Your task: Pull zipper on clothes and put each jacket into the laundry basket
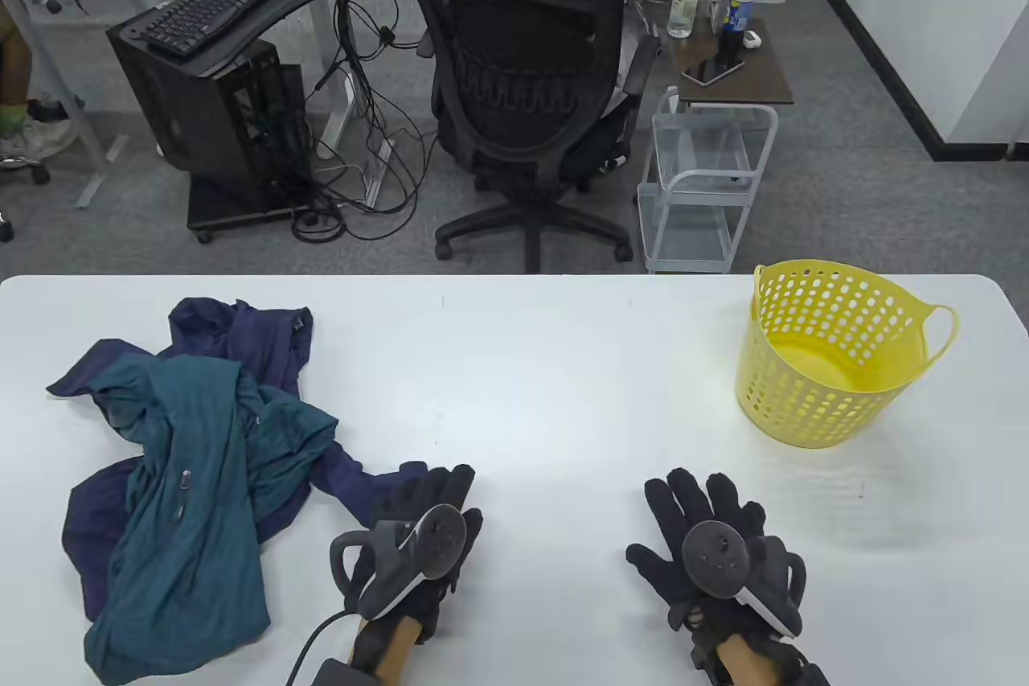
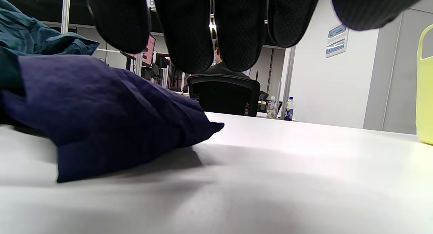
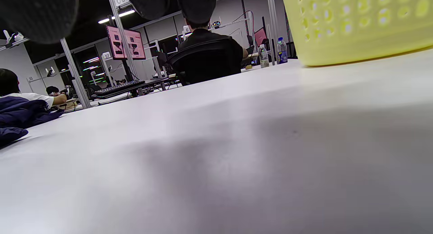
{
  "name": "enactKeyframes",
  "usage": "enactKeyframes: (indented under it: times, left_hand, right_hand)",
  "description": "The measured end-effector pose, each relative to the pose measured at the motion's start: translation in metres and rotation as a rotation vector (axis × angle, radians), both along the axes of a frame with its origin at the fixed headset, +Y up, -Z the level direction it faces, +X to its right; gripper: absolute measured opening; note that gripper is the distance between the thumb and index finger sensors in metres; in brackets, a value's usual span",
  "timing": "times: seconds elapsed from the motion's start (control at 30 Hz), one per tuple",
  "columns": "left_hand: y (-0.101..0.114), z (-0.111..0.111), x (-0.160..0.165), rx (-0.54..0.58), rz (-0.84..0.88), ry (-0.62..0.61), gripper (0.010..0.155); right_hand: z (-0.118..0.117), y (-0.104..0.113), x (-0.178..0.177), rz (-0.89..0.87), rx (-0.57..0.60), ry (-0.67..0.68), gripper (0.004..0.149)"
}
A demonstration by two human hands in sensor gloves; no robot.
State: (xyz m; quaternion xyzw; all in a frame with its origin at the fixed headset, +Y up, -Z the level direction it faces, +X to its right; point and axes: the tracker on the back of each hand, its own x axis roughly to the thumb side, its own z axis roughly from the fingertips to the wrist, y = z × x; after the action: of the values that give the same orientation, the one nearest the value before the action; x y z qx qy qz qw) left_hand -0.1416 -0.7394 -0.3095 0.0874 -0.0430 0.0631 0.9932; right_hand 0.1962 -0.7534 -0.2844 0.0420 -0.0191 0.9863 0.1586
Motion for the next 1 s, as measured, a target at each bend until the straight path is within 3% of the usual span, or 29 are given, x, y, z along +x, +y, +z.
enactKeyframes:
  times: [1.0]
  left_hand:
    - [-0.002, 0.003, 0.010, -0.028, -0.022, -0.019, 0.061]
  right_hand:
    - [0.003, -0.002, 0.000, -0.031, 0.003, 0.007, 0.077]
